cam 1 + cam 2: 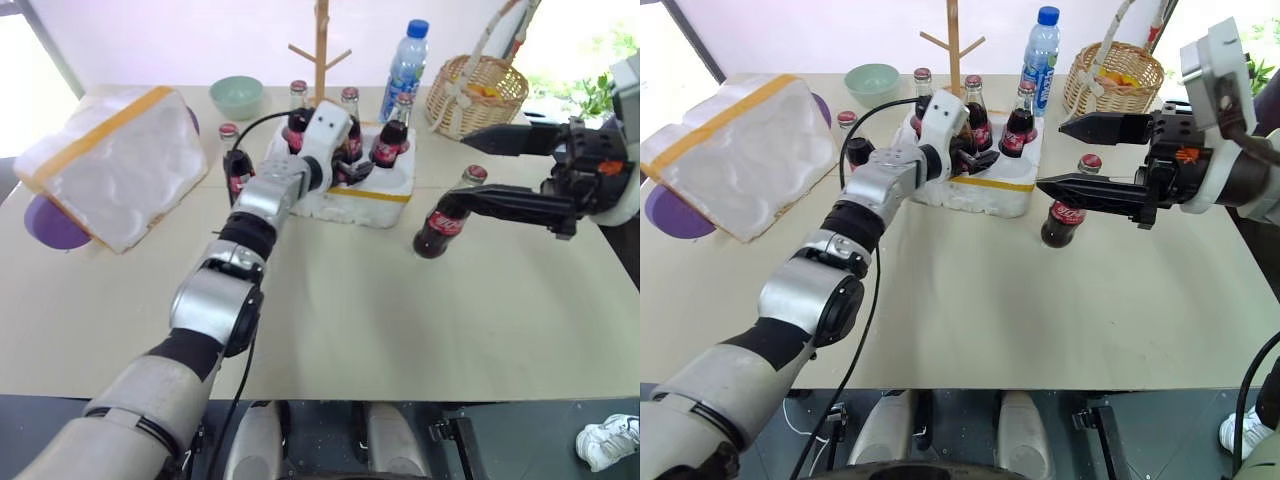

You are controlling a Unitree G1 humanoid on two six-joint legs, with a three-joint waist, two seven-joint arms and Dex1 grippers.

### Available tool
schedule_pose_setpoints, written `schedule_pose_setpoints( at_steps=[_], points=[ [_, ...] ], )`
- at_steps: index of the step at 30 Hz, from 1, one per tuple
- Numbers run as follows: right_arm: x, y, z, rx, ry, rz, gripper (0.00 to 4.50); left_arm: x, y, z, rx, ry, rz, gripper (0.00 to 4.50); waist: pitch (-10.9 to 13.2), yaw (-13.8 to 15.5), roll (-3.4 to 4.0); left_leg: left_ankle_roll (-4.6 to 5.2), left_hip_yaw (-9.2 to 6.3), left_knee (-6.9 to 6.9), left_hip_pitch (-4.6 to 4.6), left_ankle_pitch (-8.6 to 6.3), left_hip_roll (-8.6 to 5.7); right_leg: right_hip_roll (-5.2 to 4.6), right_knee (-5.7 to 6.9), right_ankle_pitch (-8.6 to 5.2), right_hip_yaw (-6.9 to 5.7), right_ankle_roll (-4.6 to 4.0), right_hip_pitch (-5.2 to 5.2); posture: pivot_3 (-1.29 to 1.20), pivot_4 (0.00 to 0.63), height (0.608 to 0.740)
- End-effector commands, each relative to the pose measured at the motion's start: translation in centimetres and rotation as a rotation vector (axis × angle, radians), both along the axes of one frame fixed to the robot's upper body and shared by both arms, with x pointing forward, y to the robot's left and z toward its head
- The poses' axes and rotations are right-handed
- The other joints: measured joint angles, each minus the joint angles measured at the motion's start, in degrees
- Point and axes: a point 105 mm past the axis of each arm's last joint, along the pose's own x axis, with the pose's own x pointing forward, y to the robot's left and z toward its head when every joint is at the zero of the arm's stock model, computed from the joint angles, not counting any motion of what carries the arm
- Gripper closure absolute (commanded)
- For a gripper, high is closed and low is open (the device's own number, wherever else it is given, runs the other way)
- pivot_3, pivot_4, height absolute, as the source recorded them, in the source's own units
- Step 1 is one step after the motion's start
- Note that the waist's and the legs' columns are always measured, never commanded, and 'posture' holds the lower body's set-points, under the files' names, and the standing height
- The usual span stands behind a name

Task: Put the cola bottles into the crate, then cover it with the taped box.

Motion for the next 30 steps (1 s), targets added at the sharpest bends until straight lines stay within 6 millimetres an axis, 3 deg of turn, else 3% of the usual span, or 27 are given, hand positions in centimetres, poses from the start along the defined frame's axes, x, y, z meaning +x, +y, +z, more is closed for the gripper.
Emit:
schedule_pose_setpoints(
  at_steps=[1,5,9,15,17,21,30],
  points=[
    [-0.4,0.1,0.6,0.017,-0.041,0.010,0.00,-2.7,2.2,4.3,-0.131,-0.175,-0.112,0.05,0.00,-0.27,0.01,0.00,0.00,-0.02,0.00,0.00,0.01,0.01,0.07,0.00,0.00,0.00,-0.06,0.00,0.150,0.740],
    [-0.4,0.1,0.3,0.025,-0.031,0.014,0.00,-8.6,6.1,5.3,-0.229,-0.244,-0.273,0.05,0.00,-0.75,0.02,-0.01,-0.01,-0.07,-0.04,0.01,0.03,0.01,0.46,-0.04,0.01,-0.06,-0.29,0.00,0.150,0.740],
    [-0.1,0.2,0.2,0.032,-0.026,0.014,0.00,-11.0,10.3,4.1,-0.265,-0.179,-0.230,0.05,-0.01,-0.57,0.03,-0.05,-0.04,0.04,0.00,0.04,0.03,0.00,0.56,-0.05,0.00,-0.07,-0.20,0.00,0.150,0.740],
    [0.3,0.3,0.1,0.038,-0.016,0.023,0.00,-10.4,16.7,1.0,-0.163,-0.132,0.107,0.05,-0.01,-0.74,0.02,-0.06,-0.05,0.12,0.24,0.04,0.02,-0.01,0.43,-0.18,0.00,-0.30,0.13,0.00,0.150,0.740],
    [0.4,0.3,0.2,0.038,-0.014,0.025,0.00,-9.8,17.9,0.5,-0.133,-0.141,0.199,0.05,-0.01,-0.57,0.02,-0.05,-0.05,0.10,0.24,0.04,0.02,0.00,0.43,-0.17,0.00,-0.29,0.12,0.00,0.150,0.740],
    [0.7,0.5,0.1,0.042,-0.009,0.027,0.00,-8.3,19.0,-0.2,-0.094,-0.153,0.290,0.05,-0.01,-0.18,0.02,-0.06,-0.04,0.11,0.23,0.04,0.01,-0.01,0.42,-0.17,-0.01,-0.29,0.12,0.00,0.150,0.740],
    [0.5,0.5,0.0,0.048,-0.003,0.014,0.00,-5.2,18.8,-1.5,-0.024,-0.160,0.320,0.05,-0.01,0.48,0.02,-0.06,-0.03,0.10,0.22,0.04,0.01,-0.01,0.42,-0.17,-0.01,-0.29,0.11,0.00,0.150,0.740]
  ],
)
